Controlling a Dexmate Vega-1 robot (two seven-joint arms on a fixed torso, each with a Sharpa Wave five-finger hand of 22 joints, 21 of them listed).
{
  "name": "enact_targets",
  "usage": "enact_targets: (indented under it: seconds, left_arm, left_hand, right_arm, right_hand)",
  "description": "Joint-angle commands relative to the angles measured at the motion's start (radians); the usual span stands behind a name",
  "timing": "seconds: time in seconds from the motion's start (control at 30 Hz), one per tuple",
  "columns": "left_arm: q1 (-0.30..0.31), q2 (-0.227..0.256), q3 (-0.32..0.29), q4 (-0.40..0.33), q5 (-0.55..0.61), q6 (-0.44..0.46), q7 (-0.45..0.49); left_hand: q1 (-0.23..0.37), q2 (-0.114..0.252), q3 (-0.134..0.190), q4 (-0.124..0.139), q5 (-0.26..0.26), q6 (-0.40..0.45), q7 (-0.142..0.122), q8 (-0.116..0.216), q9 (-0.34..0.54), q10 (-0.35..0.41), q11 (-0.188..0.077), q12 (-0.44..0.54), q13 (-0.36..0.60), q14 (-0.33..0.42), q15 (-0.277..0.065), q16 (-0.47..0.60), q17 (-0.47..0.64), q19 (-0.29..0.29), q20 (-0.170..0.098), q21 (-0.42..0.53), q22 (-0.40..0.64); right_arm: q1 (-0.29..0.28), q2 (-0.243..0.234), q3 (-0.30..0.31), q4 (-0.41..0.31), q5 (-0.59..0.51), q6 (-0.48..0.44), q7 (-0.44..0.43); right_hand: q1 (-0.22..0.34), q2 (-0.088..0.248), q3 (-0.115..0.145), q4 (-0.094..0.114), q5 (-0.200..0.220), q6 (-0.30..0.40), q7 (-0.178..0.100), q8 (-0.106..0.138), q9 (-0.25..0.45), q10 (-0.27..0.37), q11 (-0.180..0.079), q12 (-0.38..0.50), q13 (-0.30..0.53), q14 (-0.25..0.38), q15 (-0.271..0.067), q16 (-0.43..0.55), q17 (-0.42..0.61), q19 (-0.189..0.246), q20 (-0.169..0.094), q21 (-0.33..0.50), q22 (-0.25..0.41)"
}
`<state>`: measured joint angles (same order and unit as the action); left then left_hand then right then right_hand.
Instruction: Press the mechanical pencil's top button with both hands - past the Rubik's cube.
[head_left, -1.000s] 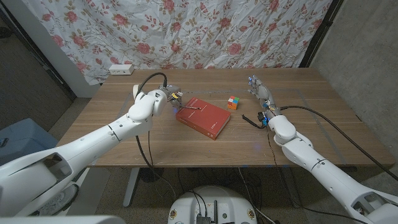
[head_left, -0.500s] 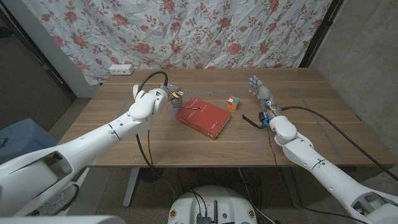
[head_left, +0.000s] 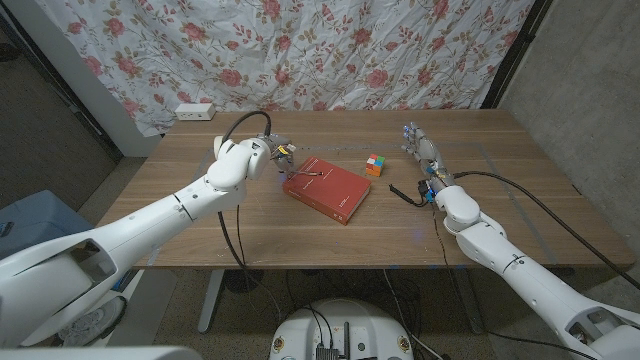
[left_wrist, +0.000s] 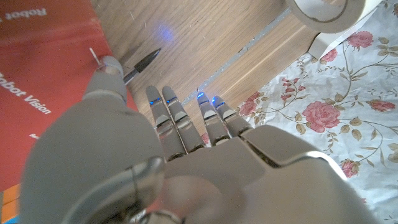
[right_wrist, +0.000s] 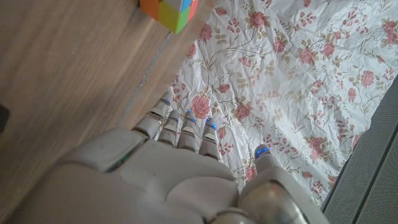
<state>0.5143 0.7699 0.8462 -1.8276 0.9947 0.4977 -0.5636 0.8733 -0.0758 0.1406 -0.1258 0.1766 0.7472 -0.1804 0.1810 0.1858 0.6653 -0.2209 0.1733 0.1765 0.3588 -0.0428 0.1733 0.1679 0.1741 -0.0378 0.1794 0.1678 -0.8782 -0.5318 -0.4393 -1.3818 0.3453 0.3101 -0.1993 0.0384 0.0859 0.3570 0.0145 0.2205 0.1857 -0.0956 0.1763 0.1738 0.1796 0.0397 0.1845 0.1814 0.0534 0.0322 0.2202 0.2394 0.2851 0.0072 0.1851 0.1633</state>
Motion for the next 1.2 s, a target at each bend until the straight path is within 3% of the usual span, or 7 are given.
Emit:
enact_targets:
  seconds: [0.03, 0.43, 0.63, 0.87, 0.97, 1.13, 1.2]
  left_arm:
    - [-0.016, 0.021, -0.022, -0.019, -0.021, -0.037, -0.099]
    - [-0.036, 0.043, -0.053, -0.041, -0.083, -0.053, -0.187]
    - [-0.034, 0.058, -0.074, -0.055, -0.118, -0.053, -0.199]
    - [-0.018, 0.055, -0.120, -0.058, -0.208, 0.010, -0.198]
    - [-0.005, 0.056, -0.137, -0.058, -0.257, 0.024, -0.167]
    - [0.080, 0.022, -0.218, -0.058, -0.395, 0.078, 0.007]
    - [0.091, 0.020, -0.223, -0.054, -0.431, 0.083, 0.053]
  left_hand:
    - [-0.038, 0.007, -0.003, 0.009, 0.007, -0.040, 0.004, 0.001, -0.001, -0.078, 0.003, -0.007, 0.002, -0.055, -0.106, -0.004, 0.000, -0.044, -0.023, -0.005, -0.001]
    - [-0.137, 0.019, -0.013, 0.016, 0.010, -0.219, 0.017, -0.007, -0.006, -0.285, 0.009, -0.004, -0.002, -0.214, -0.061, -0.003, -0.001, -0.162, -0.018, -0.004, -0.001]
    - [-0.175, 0.020, -0.019, 0.018, 0.011, -0.291, 0.026, -0.008, -0.007, -0.346, 0.033, -0.003, -0.003, -0.262, -0.048, -0.003, -0.001, -0.200, -0.011, -0.003, -0.001]
    - [-0.255, 0.054, -0.022, 0.036, 0.006, -0.438, 0.032, -0.010, -0.009, -0.461, 0.066, -0.002, -0.003, -0.337, -0.023, -0.002, -0.001, -0.258, -0.005, -0.002, 0.000]
    - [-0.260, 0.061, -0.019, 0.036, 0.006, -0.454, 0.042, -0.010, -0.010, -0.480, 0.063, -0.004, -0.004, -0.346, -0.021, -0.003, -0.001, -0.264, -0.006, -0.002, 0.000]
    - [-0.270, 0.069, -0.017, 0.036, 0.006, -0.474, 0.059, -0.009, -0.010, -0.507, 0.068, -0.004, -0.004, -0.353, -0.017, -0.002, -0.002, -0.262, -0.017, 0.001, 0.000]
    - [-0.276, 0.076, -0.016, 0.038, 0.005, -0.475, 0.061, -0.005, -0.010, -0.503, 0.077, 0.001, -0.003, -0.342, -0.013, 0.003, -0.002, -0.255, -0.019, 0.005, 0.000]
  right_arm:
    - [0.015, -0.009, 0.002, 0.016, 0.029, -0.005, 0.040]
    - [0.025, -0.012, 0.004, 0.021, 0.045, -0.021, 0.052]
    - [0.020, -0.014, 0.004, 0.015, 0.043, -0.027, 0.040]
    - [0.020, -0.010, 0.005, 0.022, 0.049, -0.024, 0.042]
    - [0.023, -0.007, 0.005, 0.029, 0.057, -0.021, 0.051]
    - [0.033, 0.001, 0.008, 0.058, 0.080, -0.004, 0.078]
    - [0.036, 0.004, 0.008, 0.067, 0.082, 0.004, 0.083]
  right_hand:
    - [-0.010, 0.005, -0.001, 0.008, -0.002, -0.020, 0.005, -0.005, 0.001, -0.009, -0.002, -0.001, 0.002, -0.011, 0.002, -0.006, 0.002, -0.010, 0.001, -0.004, 0.002]
    - [-0.020, -0.001, -0.009, 0.016, -0.002, -0.049, 0.025, -0.005, 0.000, -0.026, -0.005, -0.004, 0.001, -0.021, 0.004, -0.009, 0.003, -0.024, 0.002, -0.006, 0.002]
    - [-0.023, -0.002, -0.011, 0.019, -0.001, -0.051, 0.025, -0.003, 0.000, -0.026, -0.001, -0.002, 0.000, -0.023, 0.003, -0.009, 0.003, -0.025, 0.002, -0.005, 0.002]
    - [-0.025, -0.003, -0.014, 0.022, -0.001, -0.056, 0.028, -0.002, 0.000, -0.029, -0.004, -0.002, 0.000, -0.026, -0.004, -0.010, 0.003, -0.029, 0.002, -0.005, 0.002]
    - [-0.026, -0.004, -0.015, 0.024, -0.001, -0.066, 0.036, -0.004, -0.001, -0.032, -0.006, -0.002, 0.000, -0.027, -0.014, -0.010, 0.003, -0.032, -0.002, -0.005, 0.002]
    - [-0.026, -0.004, -0.016, 0.027, 0.000, -0.076, 0.046, -0.005, -0.001, -0.036, -0.011, -0.002, -0.001, -0.028, -0.015, -0.010, 0.003, -0.036, -0.007, -0.006, 0.002]
    - [-0.026, -0.004, -0.016, 0.028, 0.000, -0.075, 0.051, -0.003, -0.001, -0.035, -0.011, -0.002, -0.001, -0.028, -0.016, -0.010, 0.002, -0.037, -0.008, -0.006, 0.002]
